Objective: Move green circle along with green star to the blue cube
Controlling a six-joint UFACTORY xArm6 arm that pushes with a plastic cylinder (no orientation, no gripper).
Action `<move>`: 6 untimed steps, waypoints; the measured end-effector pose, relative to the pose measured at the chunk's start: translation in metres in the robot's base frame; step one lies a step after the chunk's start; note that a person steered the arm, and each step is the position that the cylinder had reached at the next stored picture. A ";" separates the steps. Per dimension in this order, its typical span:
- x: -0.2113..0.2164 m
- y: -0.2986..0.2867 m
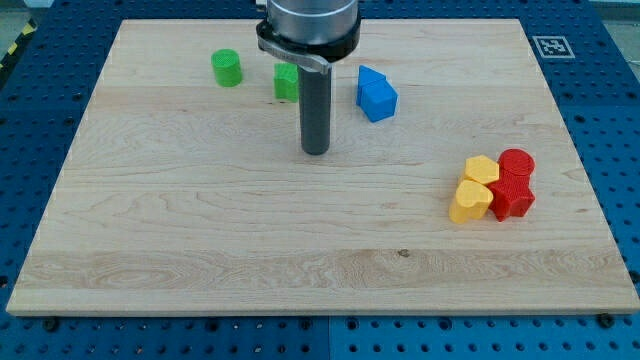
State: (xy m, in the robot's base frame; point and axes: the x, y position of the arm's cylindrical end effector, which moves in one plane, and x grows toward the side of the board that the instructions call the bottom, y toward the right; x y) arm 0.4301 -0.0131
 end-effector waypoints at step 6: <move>-0.158 -0.163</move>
State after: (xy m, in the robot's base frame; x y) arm 0.2724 -0.1762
